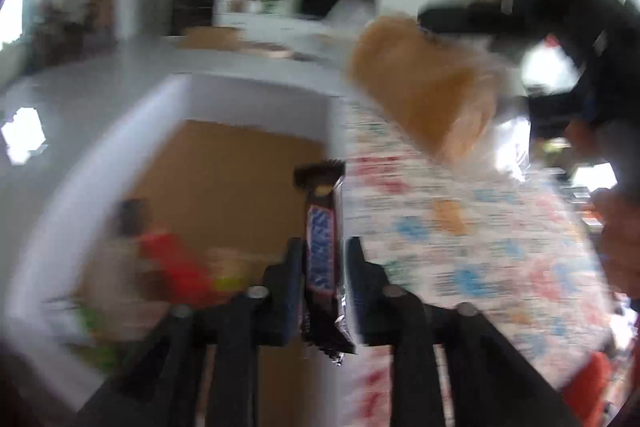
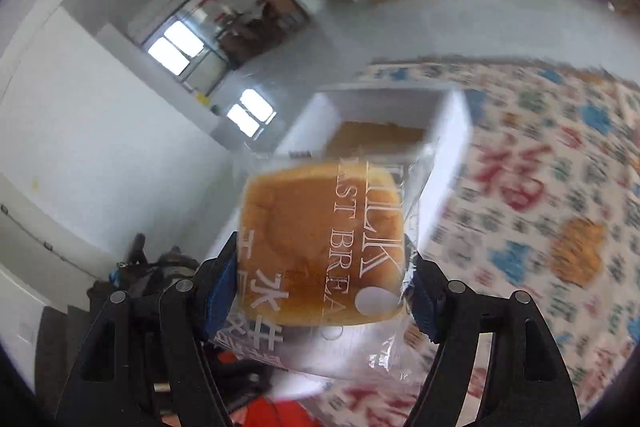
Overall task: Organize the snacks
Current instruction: 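Carry both snacks into the white box and open both tools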
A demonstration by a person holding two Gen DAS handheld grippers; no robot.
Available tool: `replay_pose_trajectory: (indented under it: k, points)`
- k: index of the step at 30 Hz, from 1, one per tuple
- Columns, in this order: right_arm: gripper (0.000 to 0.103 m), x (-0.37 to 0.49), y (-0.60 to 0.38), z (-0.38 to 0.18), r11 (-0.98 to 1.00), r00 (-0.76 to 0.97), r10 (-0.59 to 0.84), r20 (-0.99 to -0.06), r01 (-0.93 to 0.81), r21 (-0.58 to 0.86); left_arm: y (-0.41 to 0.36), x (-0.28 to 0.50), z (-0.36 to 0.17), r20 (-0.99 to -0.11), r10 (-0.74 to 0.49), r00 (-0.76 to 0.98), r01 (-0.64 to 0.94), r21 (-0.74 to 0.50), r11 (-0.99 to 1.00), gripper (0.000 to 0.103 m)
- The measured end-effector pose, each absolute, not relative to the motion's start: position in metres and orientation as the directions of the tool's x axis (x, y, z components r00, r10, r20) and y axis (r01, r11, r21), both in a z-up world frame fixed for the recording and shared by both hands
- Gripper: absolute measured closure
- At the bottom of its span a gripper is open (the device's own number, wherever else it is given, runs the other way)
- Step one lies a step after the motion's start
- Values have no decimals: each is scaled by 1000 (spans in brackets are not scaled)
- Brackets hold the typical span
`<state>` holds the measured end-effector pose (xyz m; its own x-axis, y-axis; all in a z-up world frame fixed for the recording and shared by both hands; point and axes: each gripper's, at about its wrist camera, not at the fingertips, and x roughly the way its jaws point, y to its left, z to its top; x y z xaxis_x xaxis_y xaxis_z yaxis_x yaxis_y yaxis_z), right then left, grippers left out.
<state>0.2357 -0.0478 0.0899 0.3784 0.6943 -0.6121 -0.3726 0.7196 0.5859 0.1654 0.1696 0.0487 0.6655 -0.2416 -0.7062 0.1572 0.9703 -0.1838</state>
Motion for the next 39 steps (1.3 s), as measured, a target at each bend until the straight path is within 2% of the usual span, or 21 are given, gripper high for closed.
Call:
replay_pose_trajectory:
  k: [2, 6, 9, 12, 13, 15, 19, 22, 26, 32, 39]
  points:
    - [21, 244, -13, 90, 709, 387, 705, -595, -385, 591, 195, 165, 44, -730, -140, 669, 77, -119, 990, 24]
    - [21, 253, 16, 90, 709, 435, 704, -562, -379, 595, 218, 153, 38, -733, -42, 679, 1, -56, 998, 23]
    - [21, 245, 12, 99, 734, 478, 679, -557, -428, 527, 214, 151, 33, -731, 34, 682, -42, 8, 999, 22]
    - [21, 206, 2, 121, 822, 636, 566, -525, -481, 304, 203, 139, 38, -680, 107, 726, -95, 55, 994, 20]
    - [21, 191, -5, 127, 855, 704, 514, -489, -468, 225, 203, 133, 41, -668, 122, 734, -119, 50, 992, 17]
    - [13, 167, -13, 129, 895, 778, 437, -451, -426, 133, 203, 123, 48, -645, 160, 747, -185, 29, 982, 4]
    - [13, 165, -26, 101, 894, 695, 431, -575, -416, 168, 210, 106, 59, -629, 208, 749, -289, -28, 957, 4]
    - [13, 159, -22, 80, 909, 704, 380, -600, -403, 103, 213, 104, 62, -655, 230, 720, -301, 4, 954, 4]
    - [13, 151, -13, 65, 904, 682, 384, -623, -416, 102, 211, 94, 67, -611, 310, 729, -323, 92, 942, 4]
    - [13, 137, 14, 60, 879, 651, 406, -642, -470, 80, 213, 90, 71, -603, 311, 734, -314, 105, 944, 2]
    - [14, 131, 32, 51, 872, 623, 394, -676, -486, 60, 218, 99, 62, -656, 288, 698, -282, 118, 952, 0]
